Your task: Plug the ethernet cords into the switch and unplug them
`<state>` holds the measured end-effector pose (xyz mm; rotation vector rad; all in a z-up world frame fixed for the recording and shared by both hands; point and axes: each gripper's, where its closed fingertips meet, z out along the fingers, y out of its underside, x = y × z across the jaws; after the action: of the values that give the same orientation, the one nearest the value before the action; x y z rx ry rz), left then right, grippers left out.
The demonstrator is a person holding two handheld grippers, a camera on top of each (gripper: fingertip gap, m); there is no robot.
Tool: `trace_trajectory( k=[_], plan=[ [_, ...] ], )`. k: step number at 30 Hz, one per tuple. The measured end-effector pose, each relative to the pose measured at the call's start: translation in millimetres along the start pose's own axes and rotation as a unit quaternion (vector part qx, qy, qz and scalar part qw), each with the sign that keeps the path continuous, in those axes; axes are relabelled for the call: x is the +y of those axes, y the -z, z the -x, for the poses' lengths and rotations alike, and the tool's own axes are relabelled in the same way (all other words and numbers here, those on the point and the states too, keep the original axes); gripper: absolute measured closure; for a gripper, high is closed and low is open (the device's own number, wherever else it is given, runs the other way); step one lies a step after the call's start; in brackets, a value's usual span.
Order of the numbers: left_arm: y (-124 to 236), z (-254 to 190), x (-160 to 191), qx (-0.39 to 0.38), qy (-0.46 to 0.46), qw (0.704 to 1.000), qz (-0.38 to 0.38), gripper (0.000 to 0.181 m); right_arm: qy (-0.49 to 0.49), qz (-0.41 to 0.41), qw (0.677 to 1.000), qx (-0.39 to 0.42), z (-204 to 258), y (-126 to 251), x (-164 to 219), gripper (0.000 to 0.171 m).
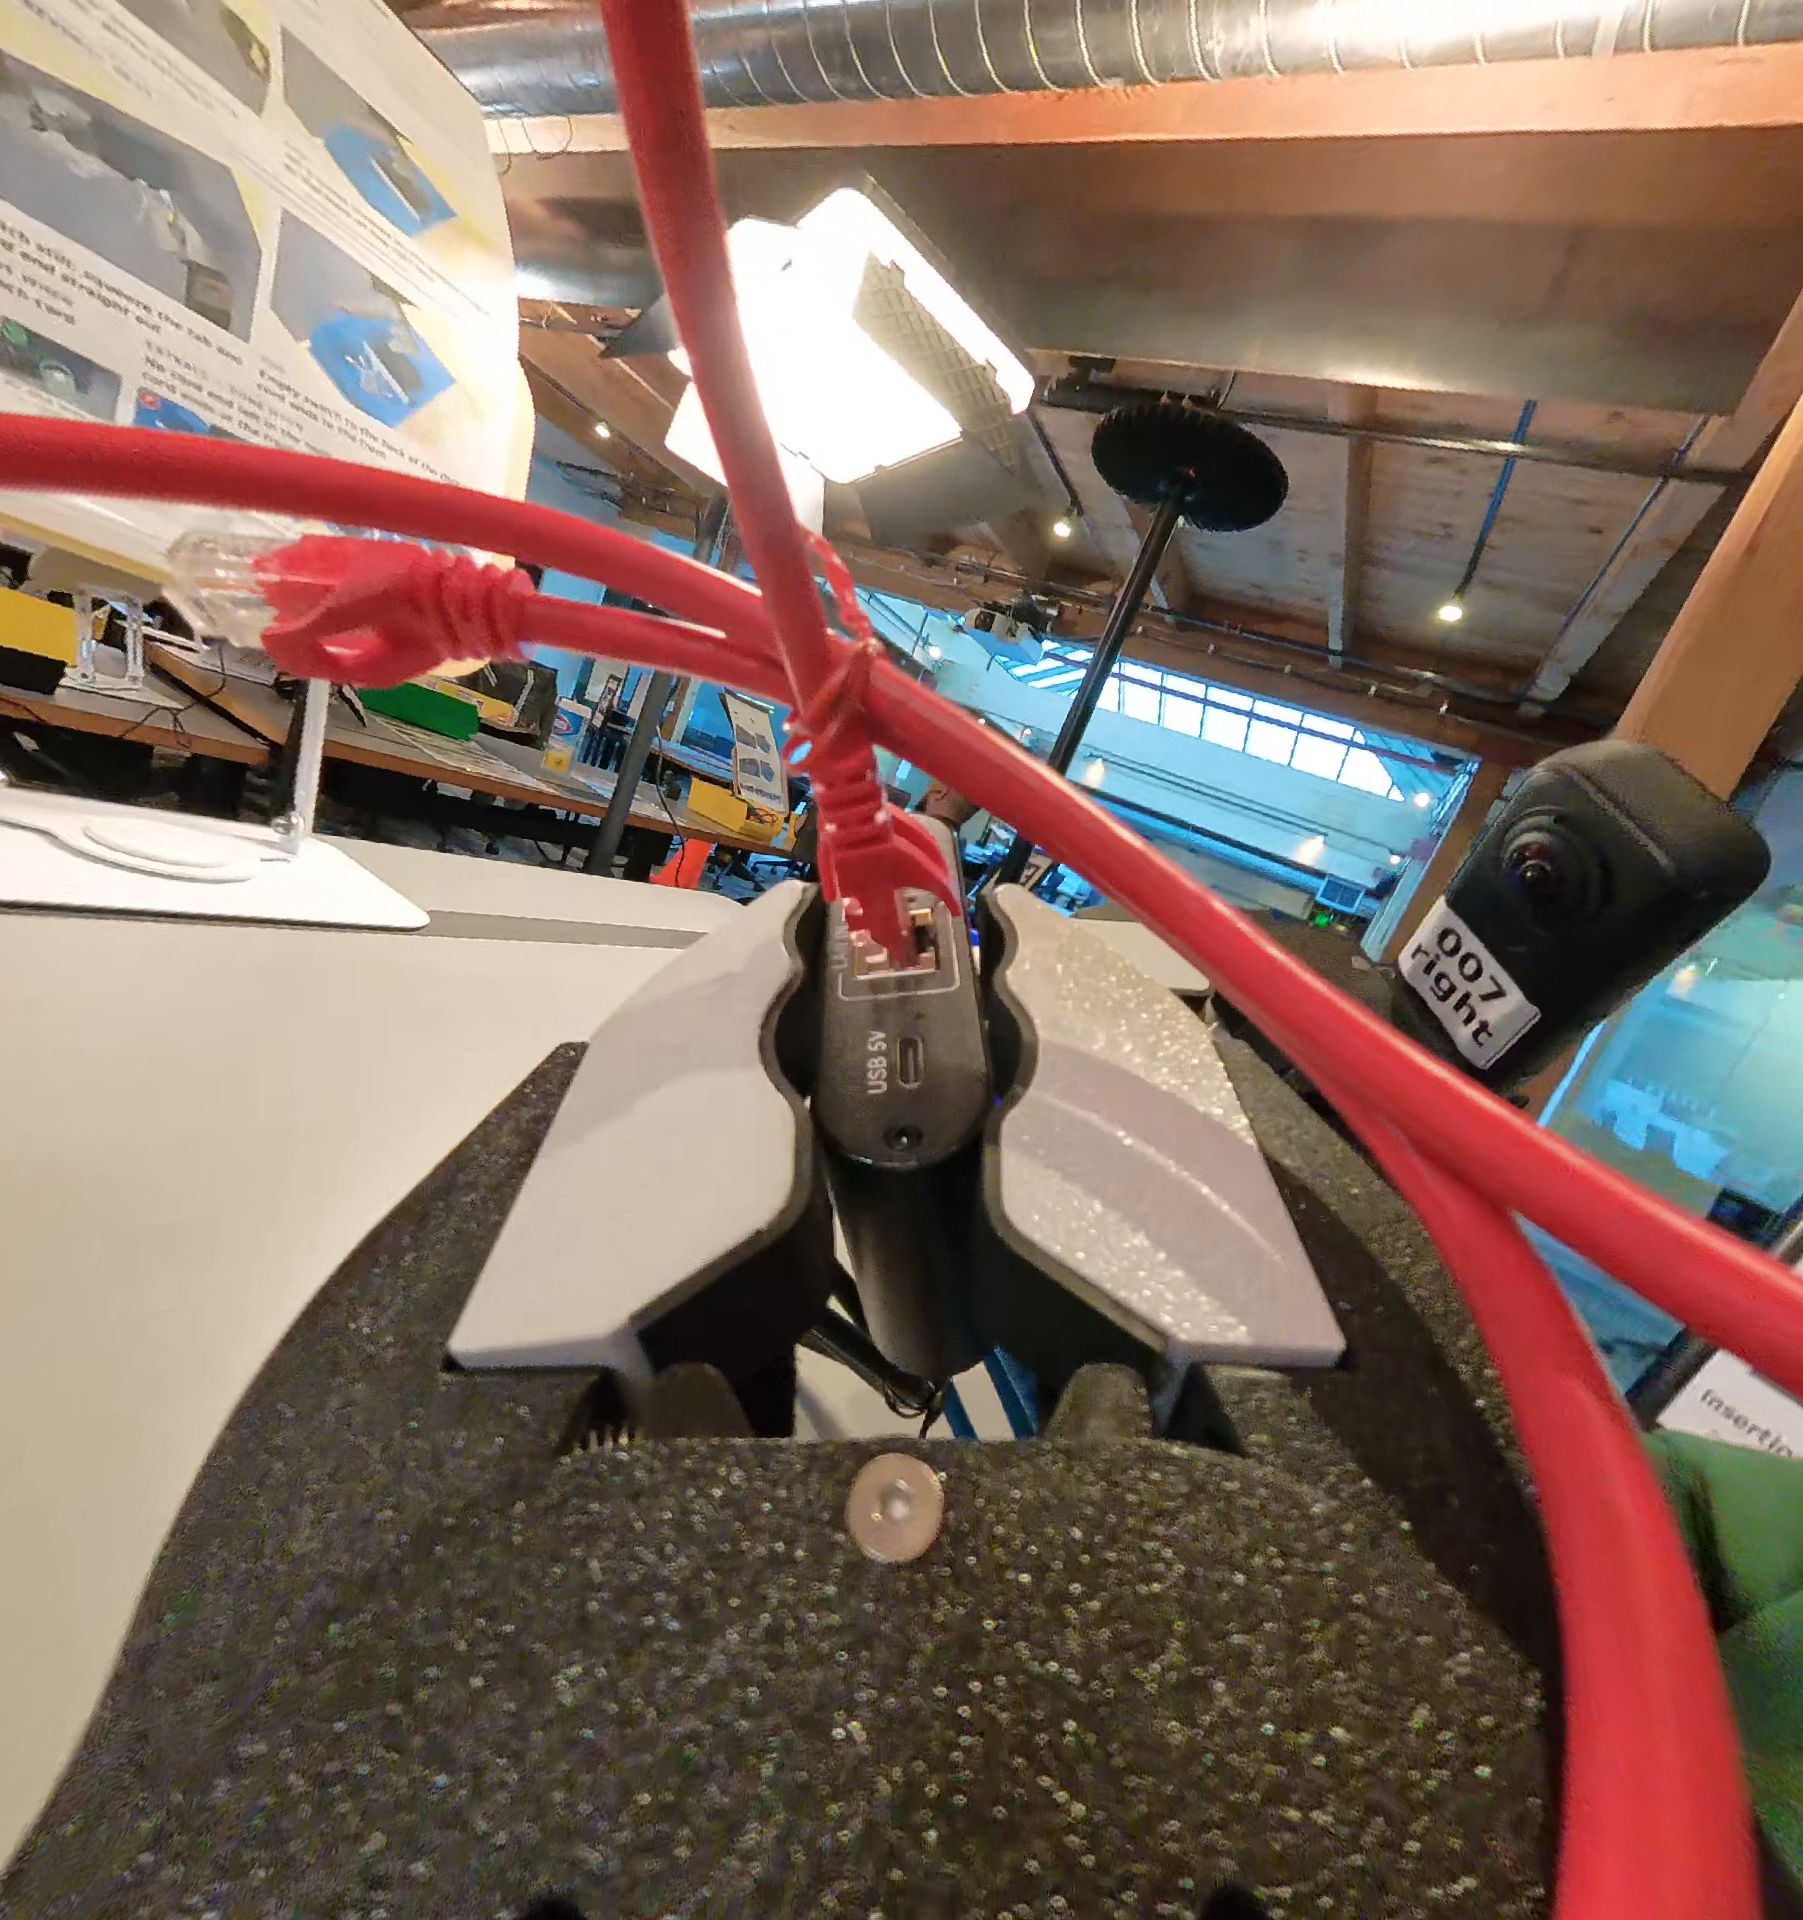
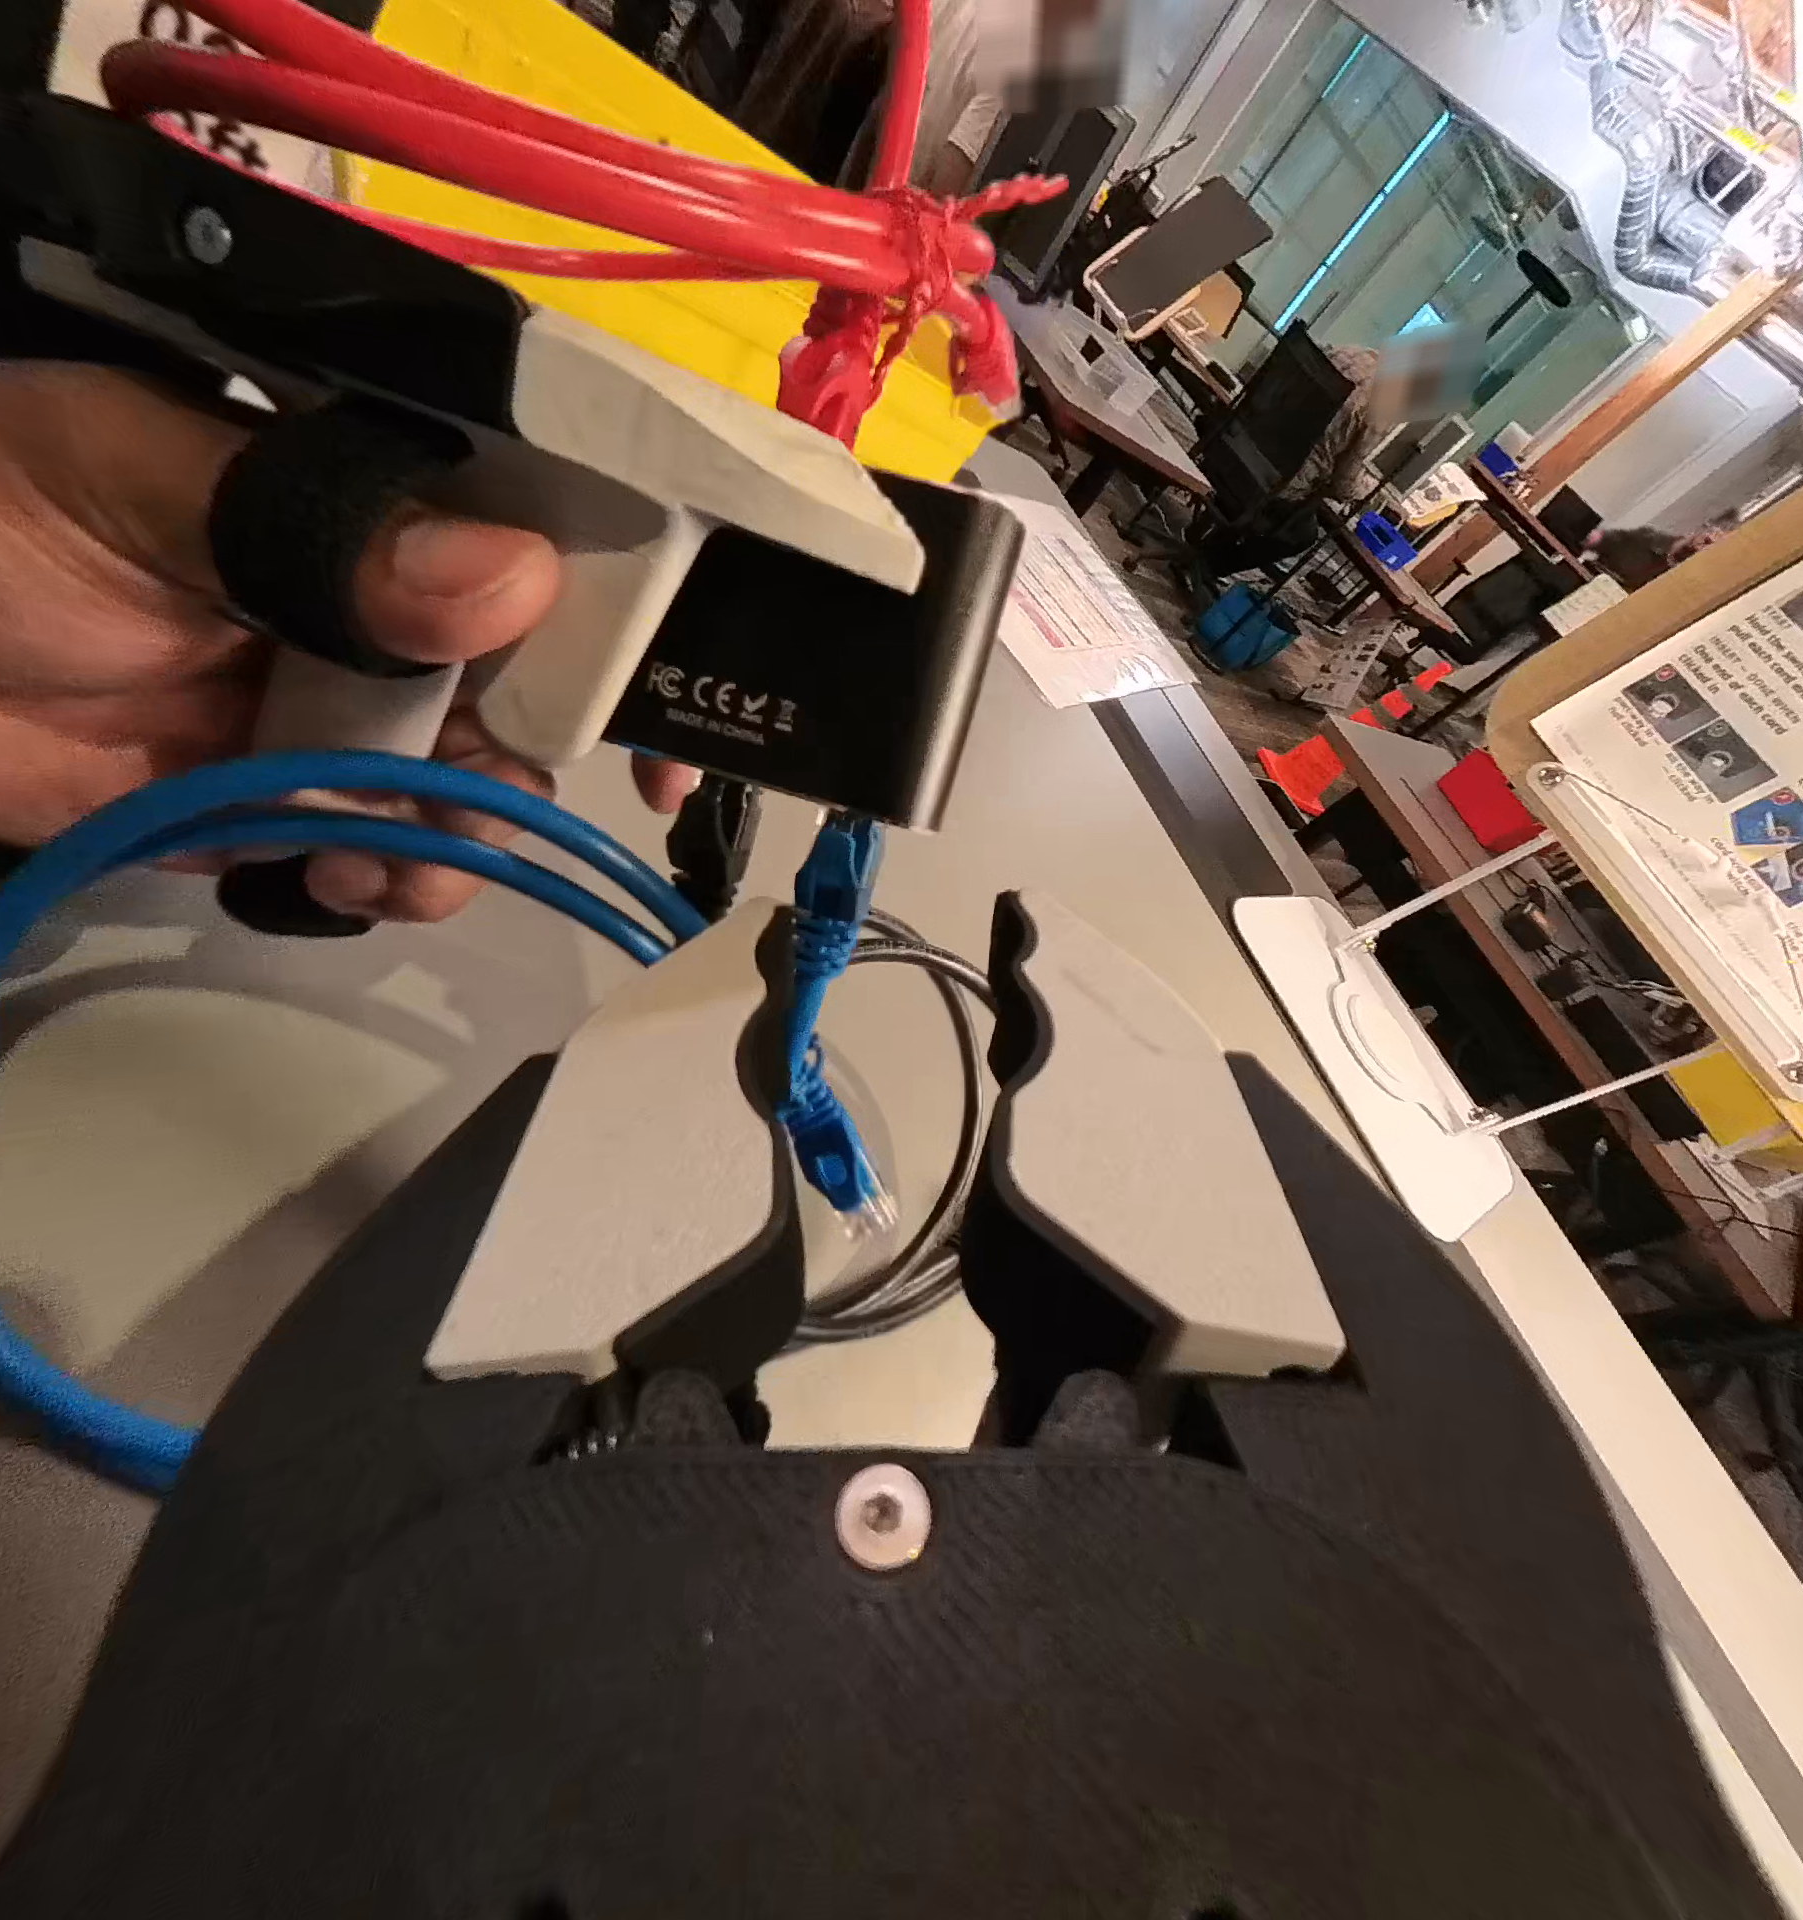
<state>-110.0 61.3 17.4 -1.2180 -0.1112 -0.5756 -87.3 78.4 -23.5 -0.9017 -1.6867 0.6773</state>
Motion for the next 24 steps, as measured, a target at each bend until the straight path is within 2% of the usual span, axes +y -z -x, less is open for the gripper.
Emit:
trace_trajectory(
  k=[6, 11, 16, 22, 24],
  plan=[
    [12, 0, -14, 0.021, -0.038, 0.999, 0.005, 0.154, -0.044, -0.051, 0.997, -0.044, 0, 13, -15, 0.136],
    [11, -24, -8, 0.102, -0.029, 0.994, 0.022, 0.153, -0.127, -0.105, 0.975, -0.150, 13, 28, -31, 0.126],
    [8, -52, 6, 0.178, -0.024, 0.982, 0.049, 0.153, -0.153, -0.111, 0.956, -0.224, 34, 32, -36, 0.124],
    [5, -55, 16, 0.168, -0.059, 0.981, 0.071, 0.153, -0.153, -0.082, 0.957, -0.234, 46, 22, -29, 0.134],
    [3, -51, 14, 0.151, -0.063, 0.984, 0.066, 0.143, -0.151, -0.082, 0.959, -0.225, 44, 22, -29, 0.137]
  ],
)
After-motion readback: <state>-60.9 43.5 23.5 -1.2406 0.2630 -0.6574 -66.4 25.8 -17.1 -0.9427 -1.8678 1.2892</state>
